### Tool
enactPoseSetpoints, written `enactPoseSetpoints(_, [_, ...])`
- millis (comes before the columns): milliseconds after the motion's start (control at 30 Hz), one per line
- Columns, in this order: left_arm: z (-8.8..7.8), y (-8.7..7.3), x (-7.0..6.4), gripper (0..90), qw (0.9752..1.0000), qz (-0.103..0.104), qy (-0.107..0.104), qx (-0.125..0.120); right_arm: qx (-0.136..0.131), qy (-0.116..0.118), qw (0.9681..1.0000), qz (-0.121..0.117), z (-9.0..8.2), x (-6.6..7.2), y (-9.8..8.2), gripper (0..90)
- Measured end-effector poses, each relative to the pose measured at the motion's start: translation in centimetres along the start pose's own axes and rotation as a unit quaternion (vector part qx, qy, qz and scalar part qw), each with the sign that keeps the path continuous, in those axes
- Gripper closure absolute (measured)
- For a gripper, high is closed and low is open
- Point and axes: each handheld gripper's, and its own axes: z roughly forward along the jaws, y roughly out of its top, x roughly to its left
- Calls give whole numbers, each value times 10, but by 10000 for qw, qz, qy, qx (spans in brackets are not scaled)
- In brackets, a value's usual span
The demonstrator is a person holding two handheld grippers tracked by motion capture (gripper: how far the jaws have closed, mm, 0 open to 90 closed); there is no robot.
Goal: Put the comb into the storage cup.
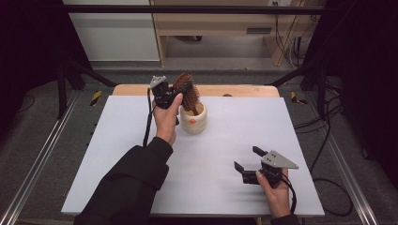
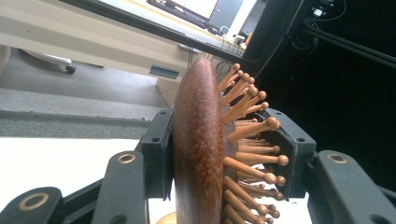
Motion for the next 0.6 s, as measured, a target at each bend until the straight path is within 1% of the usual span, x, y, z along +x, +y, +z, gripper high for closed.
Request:
enactPoseSetpoints(233, [1,-1,2,486,10000,-17,34,-11,8,24,10000,-9,0,0,0,62])
enactPoseSetpoints(600, [-1,-1,6,482,9999,-110,54,-16,10,16,10000,-15,1,0,0,62])
